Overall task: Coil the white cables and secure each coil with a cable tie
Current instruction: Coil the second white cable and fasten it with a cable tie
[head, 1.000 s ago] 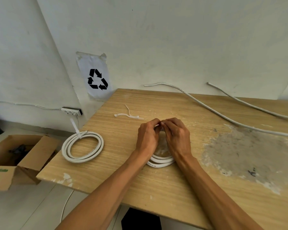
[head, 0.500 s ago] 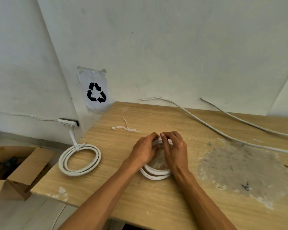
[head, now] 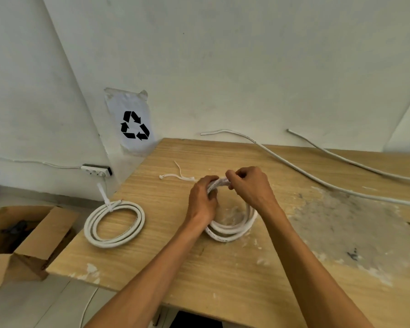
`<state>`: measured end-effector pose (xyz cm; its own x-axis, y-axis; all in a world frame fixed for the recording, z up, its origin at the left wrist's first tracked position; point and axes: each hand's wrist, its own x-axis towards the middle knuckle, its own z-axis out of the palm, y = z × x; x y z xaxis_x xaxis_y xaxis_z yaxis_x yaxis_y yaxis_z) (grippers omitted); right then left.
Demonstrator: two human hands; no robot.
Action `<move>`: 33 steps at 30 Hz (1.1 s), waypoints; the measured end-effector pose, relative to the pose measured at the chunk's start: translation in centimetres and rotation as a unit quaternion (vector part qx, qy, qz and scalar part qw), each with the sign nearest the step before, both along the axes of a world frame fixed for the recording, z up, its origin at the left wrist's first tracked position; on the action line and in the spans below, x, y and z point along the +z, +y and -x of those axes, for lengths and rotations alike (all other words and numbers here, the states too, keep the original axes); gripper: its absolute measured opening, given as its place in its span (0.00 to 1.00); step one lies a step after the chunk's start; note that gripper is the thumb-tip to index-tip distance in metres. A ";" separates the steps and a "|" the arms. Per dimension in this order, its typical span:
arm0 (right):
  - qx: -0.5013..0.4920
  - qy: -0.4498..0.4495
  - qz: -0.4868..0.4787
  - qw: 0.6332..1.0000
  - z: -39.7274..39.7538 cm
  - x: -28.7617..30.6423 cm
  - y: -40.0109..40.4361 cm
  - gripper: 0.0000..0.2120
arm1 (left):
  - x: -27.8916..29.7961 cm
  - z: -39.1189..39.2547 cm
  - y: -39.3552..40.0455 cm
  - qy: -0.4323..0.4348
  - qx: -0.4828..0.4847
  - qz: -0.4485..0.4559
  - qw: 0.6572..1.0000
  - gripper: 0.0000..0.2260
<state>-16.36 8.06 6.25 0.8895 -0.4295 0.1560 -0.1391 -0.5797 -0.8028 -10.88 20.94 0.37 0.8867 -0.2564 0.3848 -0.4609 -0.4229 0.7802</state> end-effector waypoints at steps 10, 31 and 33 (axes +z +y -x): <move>0.142 0.070 -0.004 0.987 2.8 5.2 0.5 0.16 | 2.3 1.8 0.2 -0.325 0.000 -0.004 0.946 0.14; 0.115 -0.075 -0.029 0.990 8.3 -1.6 1.2 0.23 | 6.5 6.1 2.5 0.037 -0.147 -0.012 0.988 0.12; 0.128 -0.063 -0.022 0.990 8.5 -0.9 1.0 0.26 | 8.2 6.8 2.3 0.149 -0.147 0.036 0.977 0.24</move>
